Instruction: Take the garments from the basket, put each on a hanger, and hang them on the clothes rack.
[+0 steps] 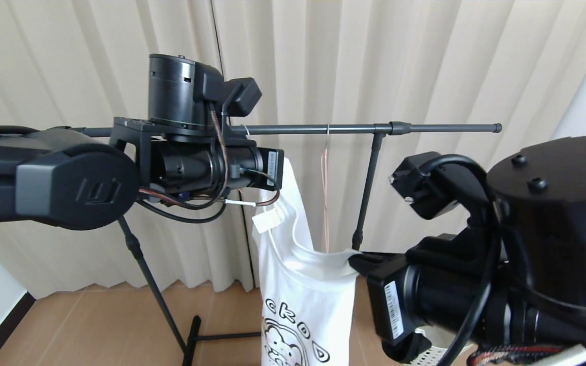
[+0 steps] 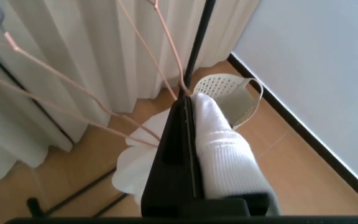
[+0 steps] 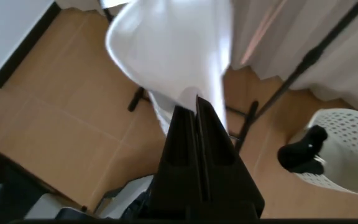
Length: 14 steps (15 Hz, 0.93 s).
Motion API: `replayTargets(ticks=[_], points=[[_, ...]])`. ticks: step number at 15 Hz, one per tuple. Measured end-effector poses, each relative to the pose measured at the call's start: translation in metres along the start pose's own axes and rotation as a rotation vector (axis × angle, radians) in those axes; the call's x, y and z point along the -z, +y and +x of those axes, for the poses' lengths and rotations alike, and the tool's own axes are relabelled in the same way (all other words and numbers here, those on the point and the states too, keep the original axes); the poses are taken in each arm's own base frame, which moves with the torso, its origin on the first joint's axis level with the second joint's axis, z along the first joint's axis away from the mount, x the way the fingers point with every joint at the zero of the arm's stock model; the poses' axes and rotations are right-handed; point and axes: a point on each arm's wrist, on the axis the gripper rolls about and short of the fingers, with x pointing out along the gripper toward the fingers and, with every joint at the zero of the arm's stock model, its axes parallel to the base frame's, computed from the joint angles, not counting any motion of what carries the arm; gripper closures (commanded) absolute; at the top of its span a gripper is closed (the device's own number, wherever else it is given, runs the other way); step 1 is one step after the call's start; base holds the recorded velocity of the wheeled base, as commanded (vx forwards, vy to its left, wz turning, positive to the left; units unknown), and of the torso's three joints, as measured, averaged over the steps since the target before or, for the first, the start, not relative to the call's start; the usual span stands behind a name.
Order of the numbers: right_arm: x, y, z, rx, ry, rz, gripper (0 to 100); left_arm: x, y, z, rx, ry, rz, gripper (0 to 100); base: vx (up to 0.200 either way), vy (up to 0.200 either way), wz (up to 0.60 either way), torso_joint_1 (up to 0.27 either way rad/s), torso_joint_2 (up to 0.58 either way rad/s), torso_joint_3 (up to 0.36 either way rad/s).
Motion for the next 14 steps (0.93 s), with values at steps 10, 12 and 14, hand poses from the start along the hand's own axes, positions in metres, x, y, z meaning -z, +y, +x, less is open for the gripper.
replayTargets(ticks=[10, 12, 14], points=[[-0.074, -0.037, 0.055, 0.298, -0.166, 0.114, 100, 0.057, 0.013, -0.078, -0.043, 0.358, 0.114, 100, 0.0, 0.0, 0.0, 0.0, 0.0, 0.0], [-0.088, -0.032, 0.076, 0.312, -0.208, 0.137, 100, 0.067, 0.003, -0.08, -0.004, 0.389, 0.122, 100, 0.0, 0.0, 0.0, 0.0, 0.0, 0.0], [-0.099, -0.027, 0.093, 0.313, -0.254, 0.162, 100, 0.072, -0.012, -0.08, 0.039, 0.405, 0.103, 100, 0.0, 0.0, 0.0, 0.0, 0.0, 0.0]])
